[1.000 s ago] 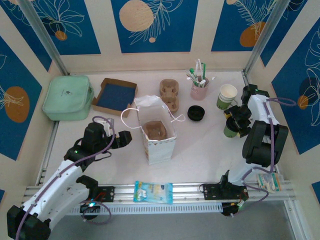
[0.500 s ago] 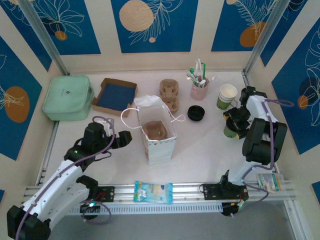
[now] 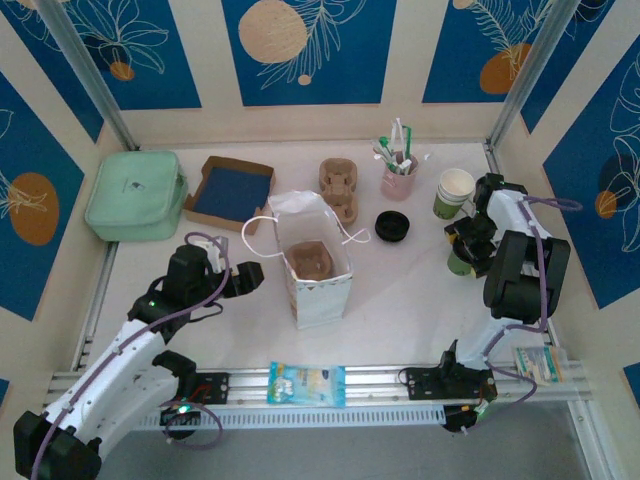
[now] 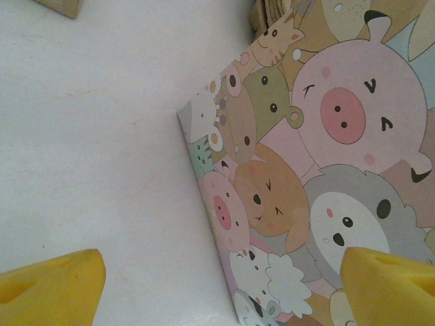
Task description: Pack the takeout coffee
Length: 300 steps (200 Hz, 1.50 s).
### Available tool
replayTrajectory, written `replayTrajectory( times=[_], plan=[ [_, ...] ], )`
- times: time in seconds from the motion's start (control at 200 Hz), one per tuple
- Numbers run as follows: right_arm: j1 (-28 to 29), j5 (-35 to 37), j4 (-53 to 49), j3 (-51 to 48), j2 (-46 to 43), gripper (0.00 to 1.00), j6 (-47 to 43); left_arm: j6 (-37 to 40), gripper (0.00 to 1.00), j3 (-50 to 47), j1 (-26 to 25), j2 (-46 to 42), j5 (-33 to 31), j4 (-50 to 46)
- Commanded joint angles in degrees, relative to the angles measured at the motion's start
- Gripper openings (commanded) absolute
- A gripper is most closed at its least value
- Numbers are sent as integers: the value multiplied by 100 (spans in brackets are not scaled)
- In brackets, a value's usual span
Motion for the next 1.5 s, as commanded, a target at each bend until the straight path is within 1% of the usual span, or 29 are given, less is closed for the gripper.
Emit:
replayTrajectory(
  times=[0.0, 0.425, 0.505, 0.61, 0.8, 0.981, 1.121, 1.316, 1.496],
  plan=[
    [42, 92, 3, -158, 193, 94, 134, -45, 89, 61, 52, -97, -60, -123],
    [233, 201, 252, -422, 187, 73, 76, 8, 89, 205, 46, -197, -129, -324],
    [303, 229, 290, -444, 136, 67, -17, 23, 89, 245, 52, -205, -148, -366],
    [347, 42, 353, -453, 86, 63, -280, 28, 89, 261, 51, -221, -148, -386],
    [523, 243, 435, -590, -309, 59, -554, 38, 89, 319, 47, -266, -157, -445],
    [674, 365, 466, -633, -640, 49, -770, 50, 89, 348, 52, -254, -162, -448],
    [792, 391, 362, -544, -728, 48, -919, 43, 89, 352, 52, -268, -157, -465],
    [1146, 479, 84, -315, -944, 47, -1217, 85, 89, 410, 52, -310, -201, -547],
    [1475, 299, -237, 63, -1260, 47, -1648, 115, 89, 491, 52, -285, -210, -568]
  ],
)
